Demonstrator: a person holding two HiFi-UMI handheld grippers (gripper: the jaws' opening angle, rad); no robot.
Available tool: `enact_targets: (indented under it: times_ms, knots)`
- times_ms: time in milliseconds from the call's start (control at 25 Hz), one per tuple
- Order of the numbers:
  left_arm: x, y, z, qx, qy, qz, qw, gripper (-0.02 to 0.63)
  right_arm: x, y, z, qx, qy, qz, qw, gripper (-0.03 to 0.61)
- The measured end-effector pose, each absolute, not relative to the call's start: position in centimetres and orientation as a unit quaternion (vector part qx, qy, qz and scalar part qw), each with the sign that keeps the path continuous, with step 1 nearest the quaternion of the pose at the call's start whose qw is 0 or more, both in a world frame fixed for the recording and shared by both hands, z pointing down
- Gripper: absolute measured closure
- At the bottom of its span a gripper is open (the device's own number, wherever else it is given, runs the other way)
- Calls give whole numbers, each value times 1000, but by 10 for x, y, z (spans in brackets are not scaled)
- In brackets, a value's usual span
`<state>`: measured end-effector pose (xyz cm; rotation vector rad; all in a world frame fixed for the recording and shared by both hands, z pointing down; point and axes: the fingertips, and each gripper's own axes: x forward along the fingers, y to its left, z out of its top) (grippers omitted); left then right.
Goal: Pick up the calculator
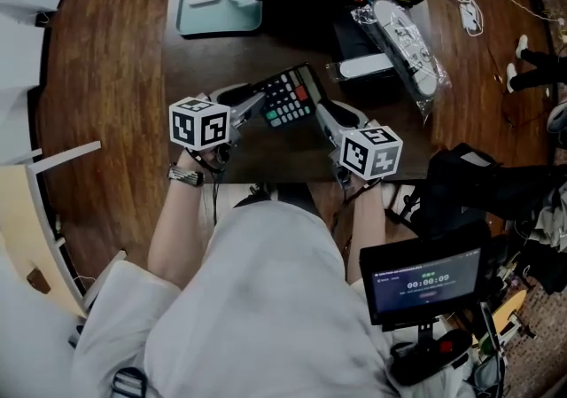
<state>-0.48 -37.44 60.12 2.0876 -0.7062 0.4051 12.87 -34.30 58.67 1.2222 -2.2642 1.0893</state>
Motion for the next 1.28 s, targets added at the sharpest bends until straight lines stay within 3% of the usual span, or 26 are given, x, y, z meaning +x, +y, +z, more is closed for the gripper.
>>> enact_targets:
  times_ms: [520, 1280]
  knots:
    - [-22, -343, 444, 917, -295, 89, 252, 459, 111, -307, 433, 525, -820, 169, 153, 502]
    - [-38, -273, 337, 952, -284, 10, 117, 456, 94, -227, 327, 566, -819, 53, 75, 497]
